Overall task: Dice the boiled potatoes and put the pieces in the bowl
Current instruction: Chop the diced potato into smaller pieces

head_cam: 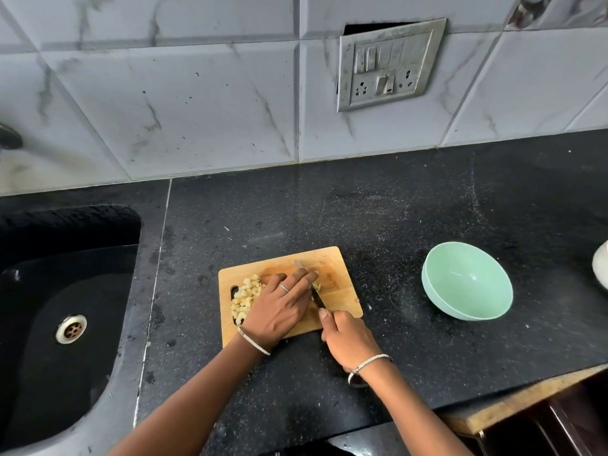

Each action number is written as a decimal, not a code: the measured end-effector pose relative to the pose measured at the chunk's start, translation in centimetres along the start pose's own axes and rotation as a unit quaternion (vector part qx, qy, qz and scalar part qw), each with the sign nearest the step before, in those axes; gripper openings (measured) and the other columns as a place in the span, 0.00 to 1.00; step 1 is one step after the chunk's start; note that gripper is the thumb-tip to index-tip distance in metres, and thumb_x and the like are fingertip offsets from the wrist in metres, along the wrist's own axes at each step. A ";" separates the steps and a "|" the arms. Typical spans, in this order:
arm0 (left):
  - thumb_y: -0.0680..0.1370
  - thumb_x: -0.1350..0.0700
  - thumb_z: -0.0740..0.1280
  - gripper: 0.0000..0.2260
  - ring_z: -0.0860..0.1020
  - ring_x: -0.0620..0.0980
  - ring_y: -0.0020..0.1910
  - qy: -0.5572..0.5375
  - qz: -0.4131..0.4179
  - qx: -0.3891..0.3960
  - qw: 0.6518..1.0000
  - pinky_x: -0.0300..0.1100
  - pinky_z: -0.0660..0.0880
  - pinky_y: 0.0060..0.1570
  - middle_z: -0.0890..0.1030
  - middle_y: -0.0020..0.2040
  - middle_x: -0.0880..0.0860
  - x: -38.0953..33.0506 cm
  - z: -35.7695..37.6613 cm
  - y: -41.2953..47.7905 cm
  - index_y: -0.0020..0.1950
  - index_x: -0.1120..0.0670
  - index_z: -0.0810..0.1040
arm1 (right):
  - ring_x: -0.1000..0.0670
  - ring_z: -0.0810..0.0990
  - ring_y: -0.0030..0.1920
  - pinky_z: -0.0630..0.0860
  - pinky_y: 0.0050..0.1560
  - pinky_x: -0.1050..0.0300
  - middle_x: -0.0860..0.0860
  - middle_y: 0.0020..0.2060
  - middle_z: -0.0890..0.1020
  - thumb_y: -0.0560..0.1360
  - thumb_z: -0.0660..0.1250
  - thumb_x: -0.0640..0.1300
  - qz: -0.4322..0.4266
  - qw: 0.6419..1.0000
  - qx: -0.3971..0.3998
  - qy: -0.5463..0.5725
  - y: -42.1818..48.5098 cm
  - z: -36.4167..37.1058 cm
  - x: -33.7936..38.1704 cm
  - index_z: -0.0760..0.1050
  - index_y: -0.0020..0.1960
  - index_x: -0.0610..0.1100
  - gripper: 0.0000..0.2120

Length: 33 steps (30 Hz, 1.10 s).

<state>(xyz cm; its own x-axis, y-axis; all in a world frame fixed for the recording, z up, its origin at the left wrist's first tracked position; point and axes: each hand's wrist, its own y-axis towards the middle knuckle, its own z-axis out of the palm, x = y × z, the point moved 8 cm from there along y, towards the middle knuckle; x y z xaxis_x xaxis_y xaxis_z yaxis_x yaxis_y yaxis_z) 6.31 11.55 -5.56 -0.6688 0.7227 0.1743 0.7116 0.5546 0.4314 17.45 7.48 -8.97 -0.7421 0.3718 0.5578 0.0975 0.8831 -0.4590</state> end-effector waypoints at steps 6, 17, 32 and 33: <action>0.79 0.53 0.63 0.12 0.72 0.53 0.67 -0.014 -0.033 0.041 0.999 0.50 0.70 0.56 0.71 0.71 0.53 0.3 0.5 0.1 0.60 0.56 0.77 | 0.45 0.74 0.37 0.70 0.37 0.53 0.47 0.34 0.75 0.81 0.51 0.61 0.025 0.997 0.019 0.071 -0.1 0.0 -0.6 0.75 0.44 0.42 0.25; 0.72 0.54 0.68 0.06 0.73 0.51 0.63 -0.034 -0.102 0.114 0.988 0.53 0.73 0.53 0.74 0.65 0.52 1.0 -0.1 2.6 0.45 0.54 0.81 | 0.48 0.70 0.29 0.63 0.28 0.56 0.52 0.29 0.73 0.78 0.53 0.66 0.060 0.993 0.036 0.091 0.4 -0.7 -1.0 0.75 0.42 0.45 0.26; 0.68 0.59 0.70 0.04 0.77 0.56 0.56 -0.237 -0.205 0.112 0.943 0.45 0.73 0.50 0.80 0.57 0.55 2.4 1.1 2.0 0.36 0.55 0.76 | 0.52 0.70 0.29 0.63 0.29 0.59 0.55 0.27 0.74 0.81 0.56 0.59 0.043 0.991 0.032 0.121 -0.9 -0.9 -0.6 0.76 0.37 0.46 0.23; 0.67 0.59 0.71 0.05 0.78 0.55 0.54 -0.246 -0.208 0.099 0.942 0.45 0.72 0.49 0.80 0.56 0.54 2.5 1.1 1.8 0.36 0.54 0.75 | 0.52 0.70 0.29 0.62 0.29 0.59 0.55 0.27 0.74 0.81 0.56 0.58 0.040 0.992 0.029 0.117 -1.0 -0.8 -0.6 0.75 0.36 0.46 0.23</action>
<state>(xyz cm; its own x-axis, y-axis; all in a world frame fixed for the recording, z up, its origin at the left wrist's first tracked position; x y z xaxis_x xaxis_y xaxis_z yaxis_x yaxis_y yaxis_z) 6.16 14.81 -5.31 -0.7522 0.5032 -0.4255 0.4696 0.8623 0.1896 18.27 6.59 -8.29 -0.5589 0.5018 0.6602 0.1056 0.8327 -0.5435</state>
